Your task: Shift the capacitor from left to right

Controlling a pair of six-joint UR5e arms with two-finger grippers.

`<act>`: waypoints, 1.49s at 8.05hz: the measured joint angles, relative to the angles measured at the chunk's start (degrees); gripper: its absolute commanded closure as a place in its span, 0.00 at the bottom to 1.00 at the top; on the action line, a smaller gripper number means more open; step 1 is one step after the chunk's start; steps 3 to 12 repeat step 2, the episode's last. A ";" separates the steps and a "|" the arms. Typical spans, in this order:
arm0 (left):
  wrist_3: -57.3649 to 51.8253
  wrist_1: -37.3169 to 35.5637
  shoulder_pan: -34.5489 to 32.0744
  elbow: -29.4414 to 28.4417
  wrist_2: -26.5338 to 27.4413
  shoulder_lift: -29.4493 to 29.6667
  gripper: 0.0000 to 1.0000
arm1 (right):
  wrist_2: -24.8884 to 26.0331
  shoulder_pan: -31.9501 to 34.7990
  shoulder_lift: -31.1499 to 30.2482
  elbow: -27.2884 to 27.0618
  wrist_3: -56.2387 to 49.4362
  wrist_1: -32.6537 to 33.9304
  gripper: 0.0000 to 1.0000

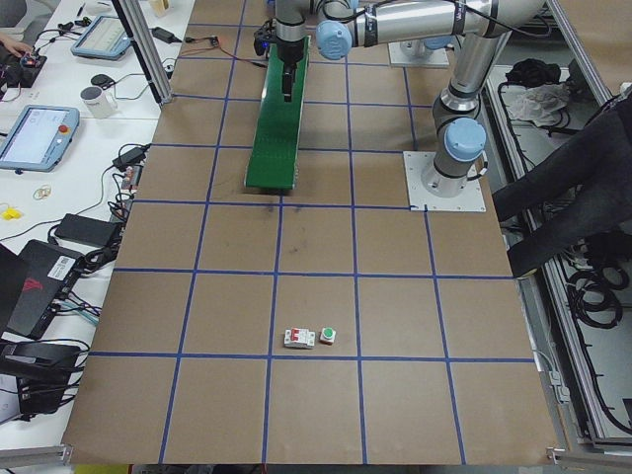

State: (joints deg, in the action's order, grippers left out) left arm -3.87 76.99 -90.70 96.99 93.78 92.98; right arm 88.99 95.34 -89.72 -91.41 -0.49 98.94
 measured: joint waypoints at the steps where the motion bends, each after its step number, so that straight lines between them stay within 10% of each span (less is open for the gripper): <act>1: 0.00 0.00 0.00 0.00 -0.03 0.05 0.00 | 0.12 0.01 -0.06 0.00 -0.03 -0.05 0.00; 12: 0.00 0.00 0.00 0.01 -0.03 0.04 0.00 | 0.18 0.01 -0.08 0.00 -0.09 -0.09 0.00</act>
